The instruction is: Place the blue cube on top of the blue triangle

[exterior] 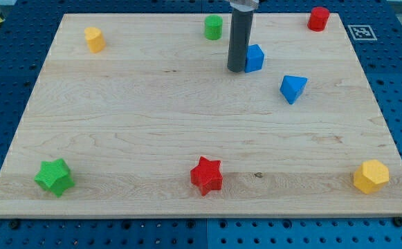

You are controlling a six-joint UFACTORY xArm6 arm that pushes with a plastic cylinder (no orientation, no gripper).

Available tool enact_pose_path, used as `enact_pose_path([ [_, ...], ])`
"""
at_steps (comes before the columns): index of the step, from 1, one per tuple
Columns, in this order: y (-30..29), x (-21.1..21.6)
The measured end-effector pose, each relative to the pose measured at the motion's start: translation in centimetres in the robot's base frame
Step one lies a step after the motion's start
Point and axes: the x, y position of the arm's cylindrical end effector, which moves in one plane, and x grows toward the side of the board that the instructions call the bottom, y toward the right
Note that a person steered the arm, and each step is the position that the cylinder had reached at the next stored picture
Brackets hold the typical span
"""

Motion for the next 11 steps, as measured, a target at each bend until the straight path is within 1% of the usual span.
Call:
enact_pose_path([
  [2,-0.5,-3.8],
  [3,0.5,-4.1],
  [4,2.8,-5.3],
  [5,3.0,-5.3],
  [7,6.3,-4.6],
  [8,6.3,-4.4],
  [9,6.3,-2.6],
  [10,5.9,-2.8],
  [11,2.0,-6.3],
])
